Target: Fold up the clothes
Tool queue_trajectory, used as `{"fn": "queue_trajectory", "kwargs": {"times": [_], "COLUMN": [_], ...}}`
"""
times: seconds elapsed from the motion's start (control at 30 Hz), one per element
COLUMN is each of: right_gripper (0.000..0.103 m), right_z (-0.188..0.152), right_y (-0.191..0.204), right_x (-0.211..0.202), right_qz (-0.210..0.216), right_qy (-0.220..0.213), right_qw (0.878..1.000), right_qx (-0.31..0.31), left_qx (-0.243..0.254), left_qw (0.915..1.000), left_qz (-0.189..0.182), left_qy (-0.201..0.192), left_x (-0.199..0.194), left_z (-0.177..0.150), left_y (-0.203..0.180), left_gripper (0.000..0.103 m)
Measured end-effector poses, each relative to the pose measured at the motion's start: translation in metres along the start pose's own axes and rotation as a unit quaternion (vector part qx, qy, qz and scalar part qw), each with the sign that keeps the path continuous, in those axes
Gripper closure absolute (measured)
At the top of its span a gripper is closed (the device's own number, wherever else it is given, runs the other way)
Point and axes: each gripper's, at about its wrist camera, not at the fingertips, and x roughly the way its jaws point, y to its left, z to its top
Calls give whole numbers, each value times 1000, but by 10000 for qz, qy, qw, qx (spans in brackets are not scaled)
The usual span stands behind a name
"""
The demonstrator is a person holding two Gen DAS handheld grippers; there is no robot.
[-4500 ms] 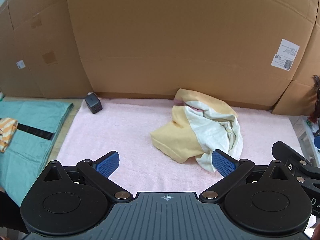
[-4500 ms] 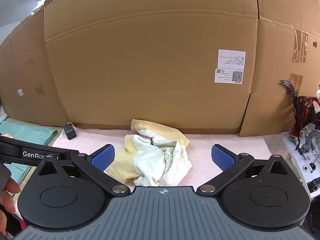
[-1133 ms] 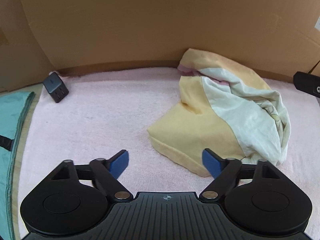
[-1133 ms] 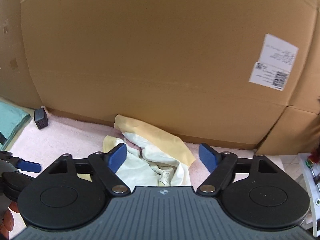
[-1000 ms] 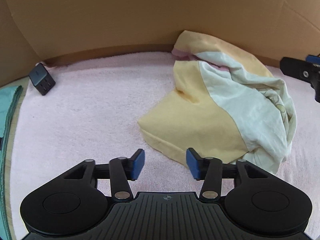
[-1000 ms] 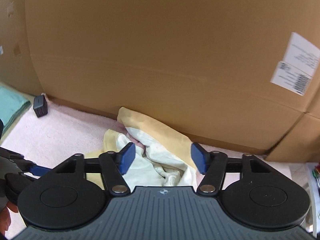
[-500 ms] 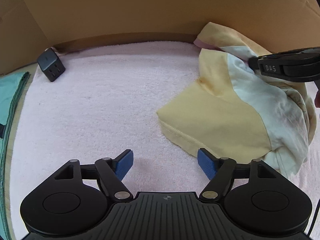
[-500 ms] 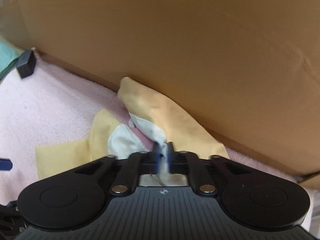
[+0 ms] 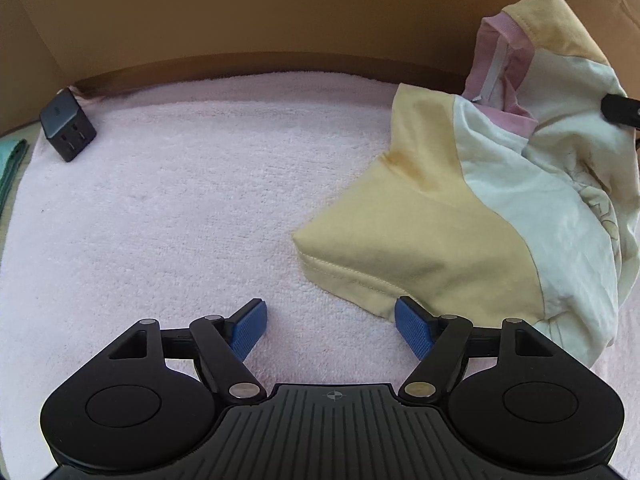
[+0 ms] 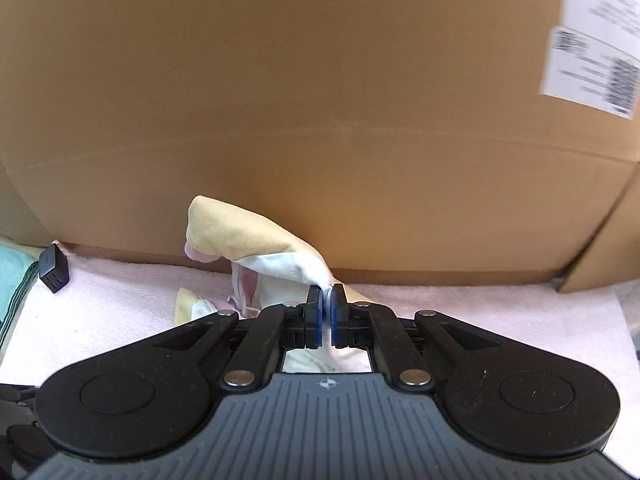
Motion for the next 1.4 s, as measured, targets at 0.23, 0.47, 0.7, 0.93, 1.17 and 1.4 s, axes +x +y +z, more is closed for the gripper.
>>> {"fn": "queue_trajectory", "kwargs": {"times": [0.23,0.47,0.7,0.93,1.17,1.4], "right_gripper": [99,99,99,99,99,99], "right_z": [-11,-20,-21,-15,-15,-19], "right_y": [-10,-11,-7,-4,-4,-7], "right_x": [-26,-39,-44,-28,-41,-75], "right_qz": [-152,-159,-155,-221,-279,-215], "right_qy": [-45,-23,15,-9,-168,-504], "right_qw": [9997,9995,9995,9993,9982,9971], "right_qx": [192,273,283,305,511,532], "left_qx": [-162,-360,-165,137,330,311], "left_qw": [9983,9814,9908,9934,9914,9895], "left_qz": [-560,-1871,-1293,-1084,-1244,-1267], "left_qy": [-82,-251,-372,-340,-218,-620], "left_x": [0,-11,0,18,18,-11], "left_z": [7,12,29,38,42,39], "left_y": [12,37,32,15,1,0], "left_gripper": [18,16,16,22,103,103]}}
